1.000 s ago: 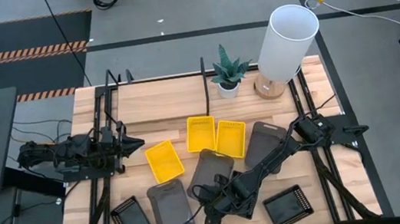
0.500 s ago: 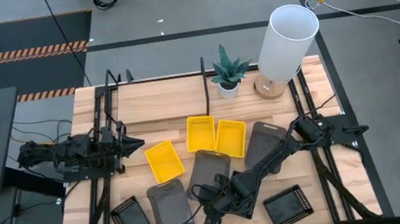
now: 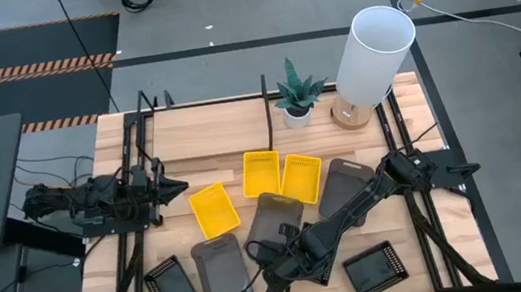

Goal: Stack baskets on shelf by color
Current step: Stack the middle transparent black bin into the right transparent black bin

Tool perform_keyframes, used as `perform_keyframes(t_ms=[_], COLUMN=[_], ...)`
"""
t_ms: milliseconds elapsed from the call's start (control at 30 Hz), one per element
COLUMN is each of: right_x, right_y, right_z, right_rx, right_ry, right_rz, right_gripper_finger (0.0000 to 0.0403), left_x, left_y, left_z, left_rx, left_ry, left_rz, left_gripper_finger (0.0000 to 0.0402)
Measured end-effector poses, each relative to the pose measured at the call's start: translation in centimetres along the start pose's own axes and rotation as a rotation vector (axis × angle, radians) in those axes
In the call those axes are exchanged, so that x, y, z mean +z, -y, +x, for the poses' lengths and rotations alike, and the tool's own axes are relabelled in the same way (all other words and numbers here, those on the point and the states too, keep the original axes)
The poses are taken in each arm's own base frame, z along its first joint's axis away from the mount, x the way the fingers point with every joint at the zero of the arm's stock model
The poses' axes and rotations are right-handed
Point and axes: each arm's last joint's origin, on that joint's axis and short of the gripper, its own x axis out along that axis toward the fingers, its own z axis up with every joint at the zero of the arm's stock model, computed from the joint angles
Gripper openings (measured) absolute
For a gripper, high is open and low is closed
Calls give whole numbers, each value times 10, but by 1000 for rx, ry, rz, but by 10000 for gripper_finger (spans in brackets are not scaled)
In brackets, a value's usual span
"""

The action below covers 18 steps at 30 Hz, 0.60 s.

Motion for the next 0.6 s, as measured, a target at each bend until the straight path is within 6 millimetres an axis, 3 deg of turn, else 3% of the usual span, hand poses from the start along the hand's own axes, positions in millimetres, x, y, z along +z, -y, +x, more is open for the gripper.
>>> perform_keyframes(t_ms=[300,600], right_x=[8,-8], right_y=[-4,2], right_z=[-38,-62], right_rx=[-84,-225], right_ry=[0,-134], right_rz=[-60,-141], right_gripper_finger=[5,5], left_x=[0,0], left_y=[0,0], left_z=[0,0], left_rx=[0,0], left_ry=[0,0], left_rz=[0,0], left_gripper_finger=[34,40])
